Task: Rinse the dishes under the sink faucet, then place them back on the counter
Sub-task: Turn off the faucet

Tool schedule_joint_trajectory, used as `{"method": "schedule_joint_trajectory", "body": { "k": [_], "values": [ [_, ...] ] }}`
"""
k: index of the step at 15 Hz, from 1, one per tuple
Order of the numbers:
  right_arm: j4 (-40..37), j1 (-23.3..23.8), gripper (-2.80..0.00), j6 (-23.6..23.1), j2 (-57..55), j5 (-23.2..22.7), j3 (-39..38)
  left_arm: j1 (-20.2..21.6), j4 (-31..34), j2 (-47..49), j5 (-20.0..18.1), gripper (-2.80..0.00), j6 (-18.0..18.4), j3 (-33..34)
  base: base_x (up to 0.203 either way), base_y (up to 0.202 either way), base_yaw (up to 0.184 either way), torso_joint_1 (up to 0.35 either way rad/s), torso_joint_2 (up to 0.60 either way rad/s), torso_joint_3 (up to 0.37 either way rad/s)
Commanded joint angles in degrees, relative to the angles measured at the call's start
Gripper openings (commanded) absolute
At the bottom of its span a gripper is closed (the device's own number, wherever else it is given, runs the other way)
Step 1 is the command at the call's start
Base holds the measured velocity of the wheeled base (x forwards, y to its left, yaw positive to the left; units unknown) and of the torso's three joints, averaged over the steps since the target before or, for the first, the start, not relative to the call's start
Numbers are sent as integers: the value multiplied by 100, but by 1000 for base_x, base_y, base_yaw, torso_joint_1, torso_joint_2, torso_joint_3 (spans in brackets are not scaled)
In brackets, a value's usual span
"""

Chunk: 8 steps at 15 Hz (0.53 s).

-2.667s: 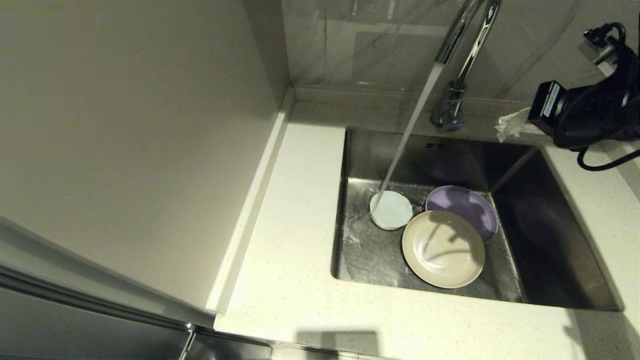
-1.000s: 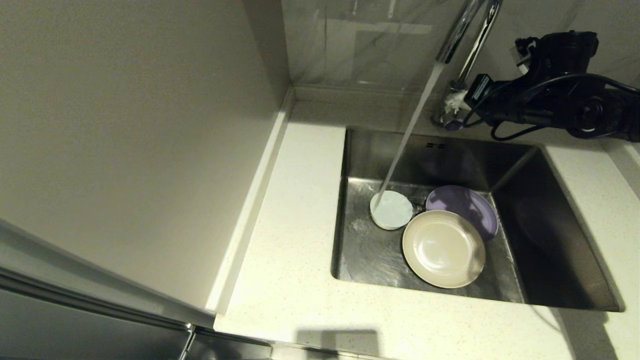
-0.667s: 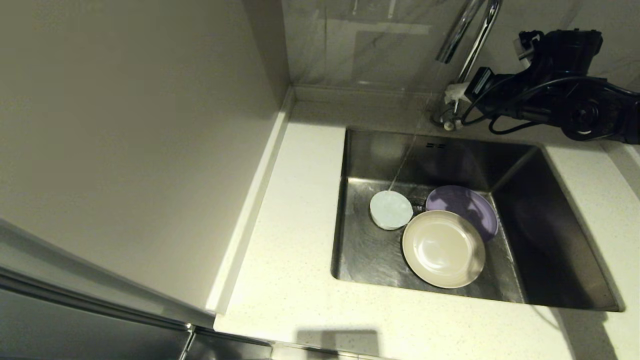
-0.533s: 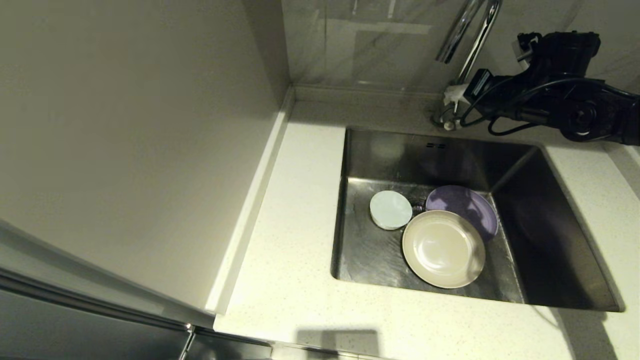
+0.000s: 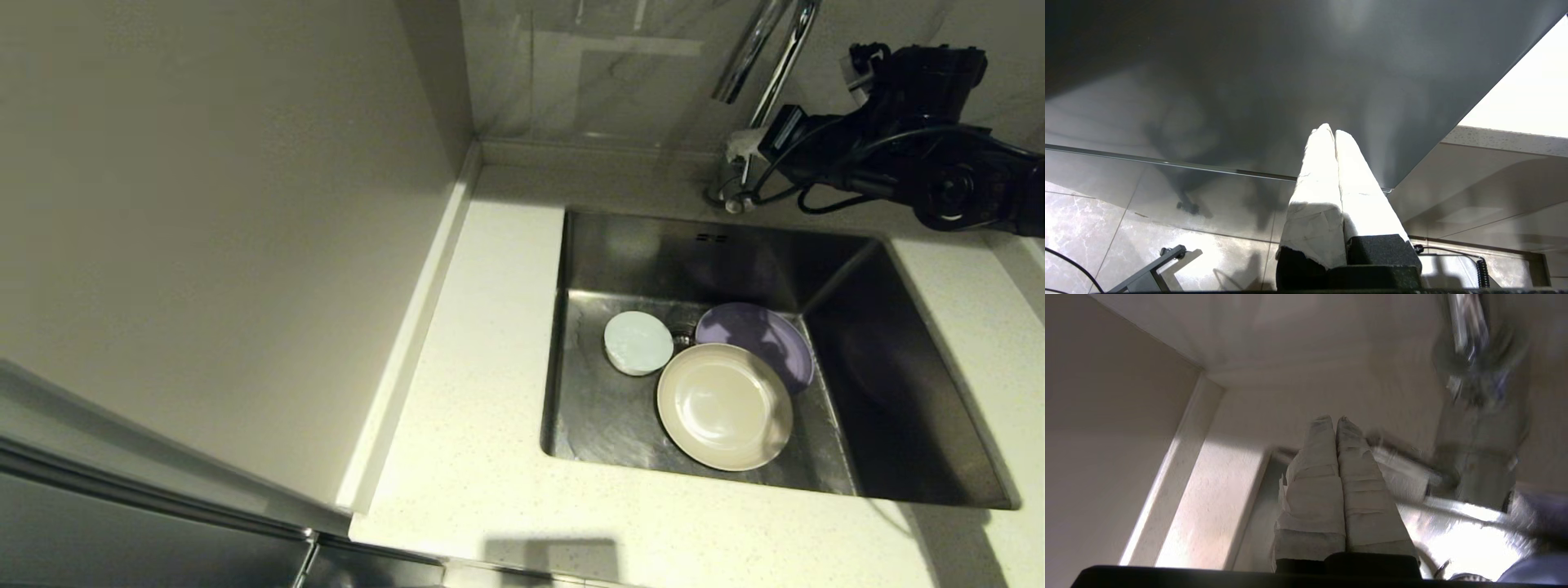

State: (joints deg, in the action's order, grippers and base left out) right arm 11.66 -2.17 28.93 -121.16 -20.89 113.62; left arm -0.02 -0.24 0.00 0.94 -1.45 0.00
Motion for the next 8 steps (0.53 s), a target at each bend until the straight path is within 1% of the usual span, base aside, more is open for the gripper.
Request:
{"method": "schedule_joint_trajectory", "body": {
  "k": [1,3,5,8],
  "values": [
    [97,-3,-280,-110,14,-20,1,2,-2,-18,3,-280,-4,0,0,0,0,0,0,0],
    [292,-3,-280,-506,-25,-12,-6,2,-2,-18,3,-280,-4,0,0,0,0,0,0,0],
    [622,10,-280,-522,9,-4,-5,2,-2,-18,3,-280,-4,0,0,0,0,0,0,0],
    [491,216,-280,-505,390,-84,-99,2,-2,-18,3,-280,-3,0,0,0,0,0,0,0]
  ]
}}
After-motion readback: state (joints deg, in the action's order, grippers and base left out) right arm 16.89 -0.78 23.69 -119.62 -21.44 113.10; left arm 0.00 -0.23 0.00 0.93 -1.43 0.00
